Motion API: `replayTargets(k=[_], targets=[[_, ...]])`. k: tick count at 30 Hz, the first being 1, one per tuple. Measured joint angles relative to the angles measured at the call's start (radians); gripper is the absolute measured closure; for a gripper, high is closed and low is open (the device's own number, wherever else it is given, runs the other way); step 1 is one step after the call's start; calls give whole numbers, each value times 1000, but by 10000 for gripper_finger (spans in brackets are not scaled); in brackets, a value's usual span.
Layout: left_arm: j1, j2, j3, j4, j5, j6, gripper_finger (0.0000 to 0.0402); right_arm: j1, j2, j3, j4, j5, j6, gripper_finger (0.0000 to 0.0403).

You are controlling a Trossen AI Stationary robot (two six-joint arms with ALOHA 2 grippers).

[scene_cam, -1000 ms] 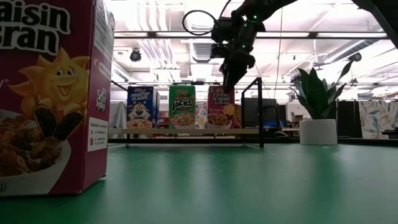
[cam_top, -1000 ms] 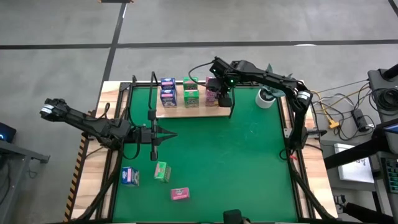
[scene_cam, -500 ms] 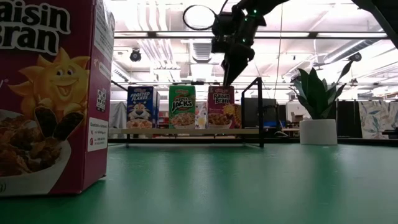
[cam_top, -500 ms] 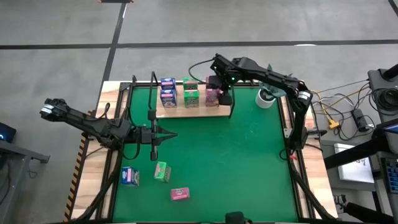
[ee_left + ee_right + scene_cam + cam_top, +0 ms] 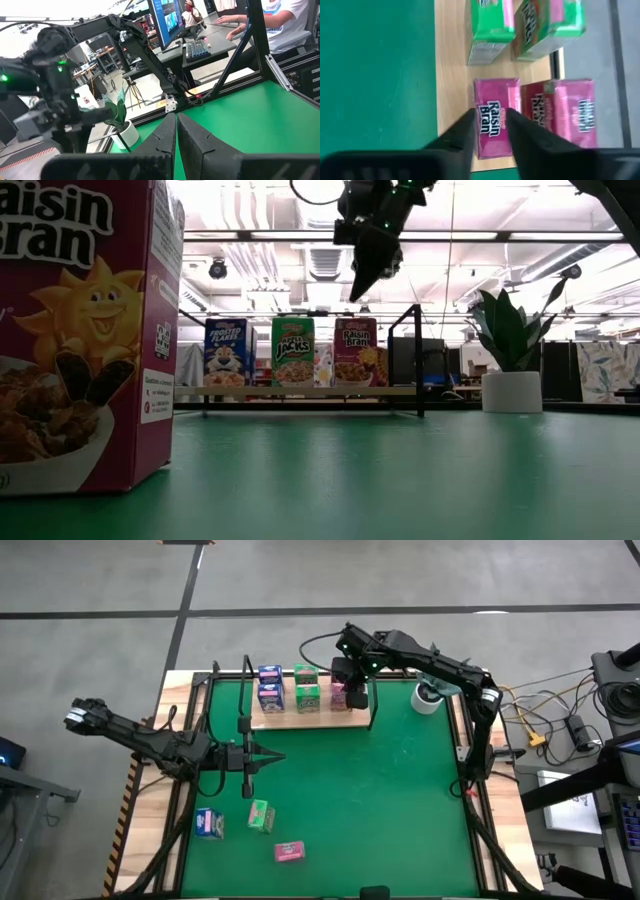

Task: Stack cereal on shelf
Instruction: Put the right pink cereal box aligned with the other pink cereal box on the shelf

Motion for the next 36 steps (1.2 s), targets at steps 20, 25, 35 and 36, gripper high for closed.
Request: replayTargets(k=[20,25,35,36], targets=[[0,0,0,-1,0,0,402,-2,2,-121,126,105,-33,394],[0,0,0,-1,0,0,402,-2,2,-122,141,109,-39,394],[0,0,0,-2,0,8,402,-2,0,-122,151,109,-53,394],[0,0,0,-2,0,8,402,-2,0,-122,151,109,-53,394]])
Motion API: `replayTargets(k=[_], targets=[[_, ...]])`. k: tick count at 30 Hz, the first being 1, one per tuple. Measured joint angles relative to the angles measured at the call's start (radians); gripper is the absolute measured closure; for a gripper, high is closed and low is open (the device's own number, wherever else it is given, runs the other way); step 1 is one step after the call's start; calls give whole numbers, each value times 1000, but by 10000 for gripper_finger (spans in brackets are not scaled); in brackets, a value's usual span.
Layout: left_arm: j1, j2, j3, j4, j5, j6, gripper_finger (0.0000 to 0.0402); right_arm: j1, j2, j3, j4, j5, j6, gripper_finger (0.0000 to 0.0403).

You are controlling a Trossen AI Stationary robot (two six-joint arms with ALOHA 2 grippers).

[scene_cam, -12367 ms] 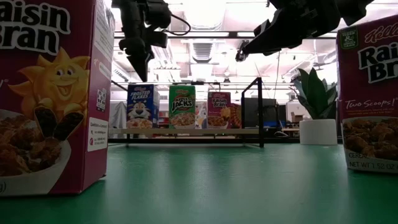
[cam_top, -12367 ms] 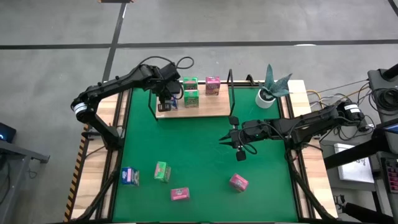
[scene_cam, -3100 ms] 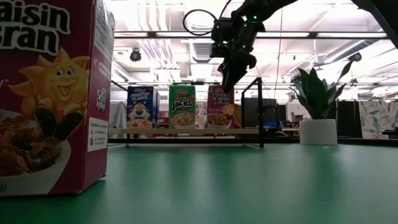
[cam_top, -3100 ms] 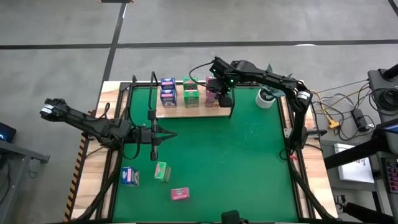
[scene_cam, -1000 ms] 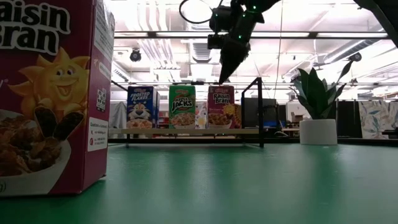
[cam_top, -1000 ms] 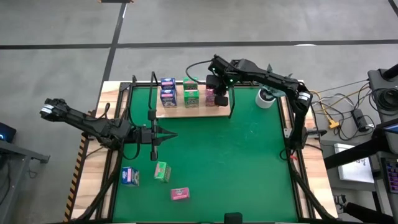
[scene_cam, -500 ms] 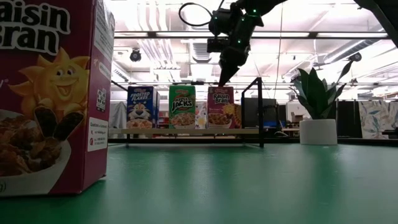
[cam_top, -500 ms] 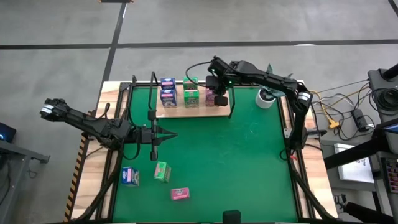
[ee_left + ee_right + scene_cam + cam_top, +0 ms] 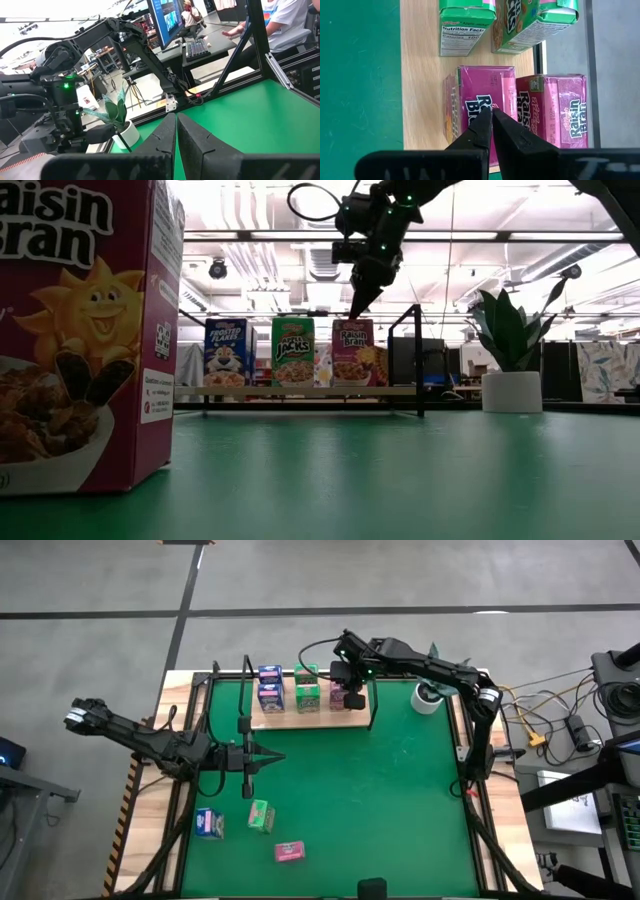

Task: Stack cereal on shelf
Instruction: Put the right pink cereal box aligned with the other pink cereal box on the shelf, then put the green cereal box aligned with the other green cereal boxes on the shelf

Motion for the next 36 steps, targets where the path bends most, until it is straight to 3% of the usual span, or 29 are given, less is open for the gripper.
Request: replayTargets(k=[36], targets=[[0,0,0,-4,0,0,402,13,-63,0,-13,11,27,394]])
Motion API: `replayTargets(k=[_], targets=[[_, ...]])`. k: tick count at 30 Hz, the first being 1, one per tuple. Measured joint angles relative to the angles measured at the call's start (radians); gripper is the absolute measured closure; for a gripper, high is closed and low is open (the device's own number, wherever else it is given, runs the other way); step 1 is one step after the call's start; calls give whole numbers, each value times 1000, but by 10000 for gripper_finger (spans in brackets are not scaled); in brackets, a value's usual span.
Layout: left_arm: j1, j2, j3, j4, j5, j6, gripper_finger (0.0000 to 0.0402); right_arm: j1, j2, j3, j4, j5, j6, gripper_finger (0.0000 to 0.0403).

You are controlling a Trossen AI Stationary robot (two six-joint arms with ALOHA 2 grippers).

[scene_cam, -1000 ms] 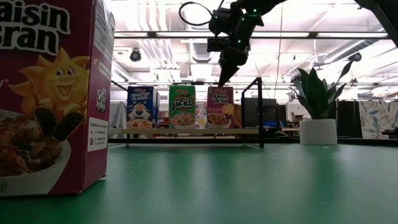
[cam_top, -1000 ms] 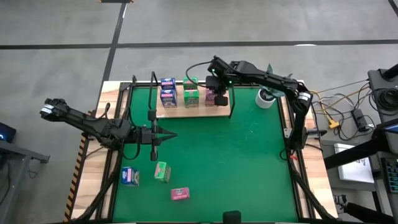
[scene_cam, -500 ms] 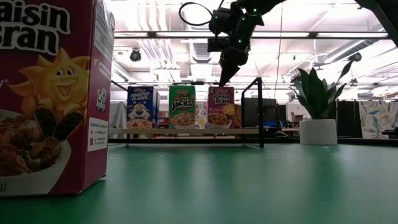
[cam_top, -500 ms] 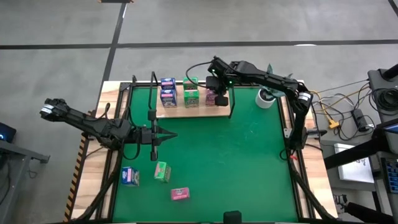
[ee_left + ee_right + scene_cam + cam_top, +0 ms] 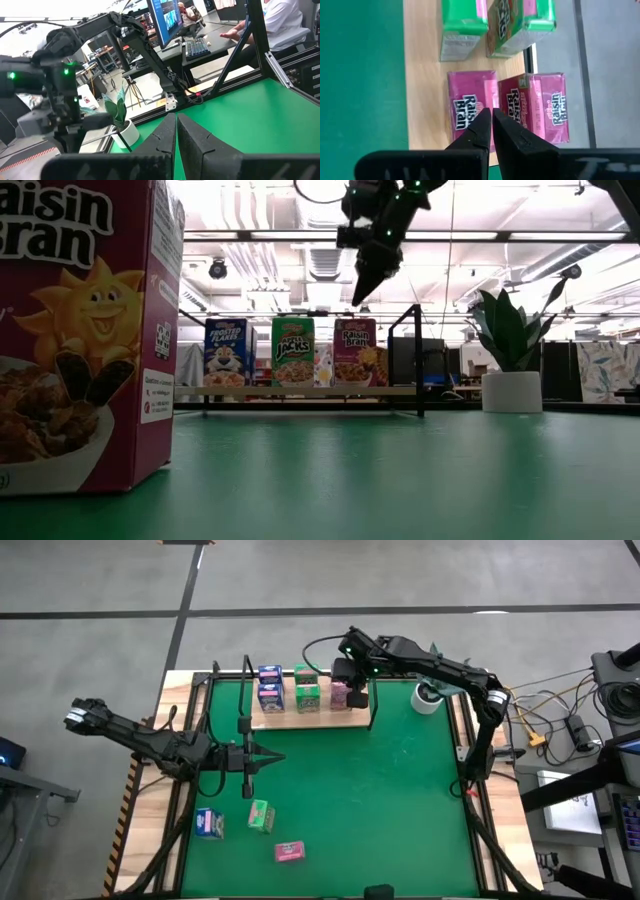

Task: Stack cereal on shelf
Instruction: Put the green cereal box aligned with the other green cereal boxes on the shelf

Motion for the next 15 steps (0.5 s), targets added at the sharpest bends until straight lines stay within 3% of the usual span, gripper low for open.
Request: replayTargets(k=[9,15], targets=[[0,0,0,-1,0,0,402,100,-94,-7,4,-47,102,394],[0,0,0,-3,0,0,402,228,-171,-149,124,-67,159,394]])
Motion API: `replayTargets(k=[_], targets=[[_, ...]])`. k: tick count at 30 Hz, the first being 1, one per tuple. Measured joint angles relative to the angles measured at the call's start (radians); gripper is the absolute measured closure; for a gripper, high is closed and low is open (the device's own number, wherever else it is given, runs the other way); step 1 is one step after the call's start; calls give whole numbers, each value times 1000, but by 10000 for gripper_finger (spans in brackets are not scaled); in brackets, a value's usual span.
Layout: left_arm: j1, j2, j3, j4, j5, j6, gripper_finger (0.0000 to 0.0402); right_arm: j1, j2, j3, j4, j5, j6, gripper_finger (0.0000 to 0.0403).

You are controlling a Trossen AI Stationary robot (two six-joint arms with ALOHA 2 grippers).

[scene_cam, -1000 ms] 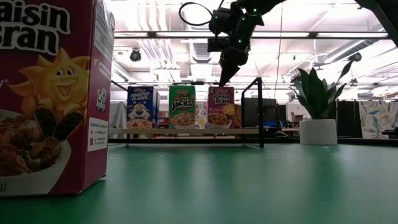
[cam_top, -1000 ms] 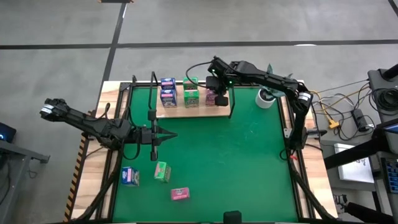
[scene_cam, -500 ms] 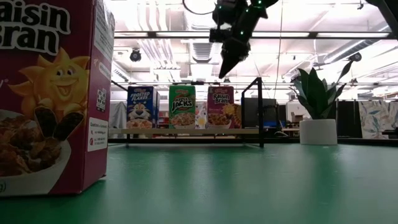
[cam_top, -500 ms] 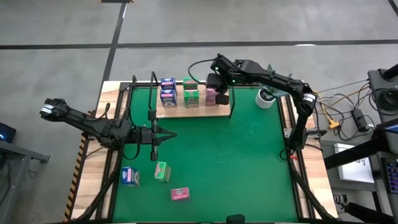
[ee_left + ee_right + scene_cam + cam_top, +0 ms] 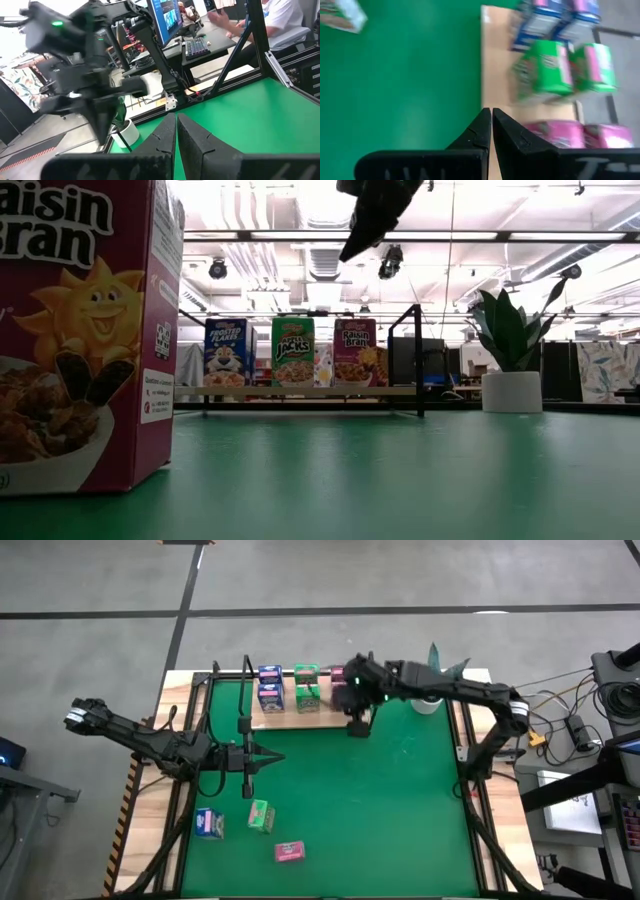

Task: Stack cereal on shelf
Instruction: Put the green cereal box aligned with the other green cereal boxes on the shelf

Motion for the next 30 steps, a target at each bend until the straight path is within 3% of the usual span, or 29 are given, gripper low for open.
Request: replayTargets(k=[4,12,16,23,30], targets=[[0,0,0,-5,0,-14,402,96,-68,-165,160,32,51,394],[0,4,1,-3,0,-109,402,308,-206,-497,546,200,96,394],[0,33,7,3,-1,-187,402,382,-260,-632,750,210,83,394],[-3,97,8,3,-42,-362,402,420,-335,-809,983,211,77,394],[-17,97,9,-67,-53,-620,402,420,-386,-929,1078,211,77,394]])
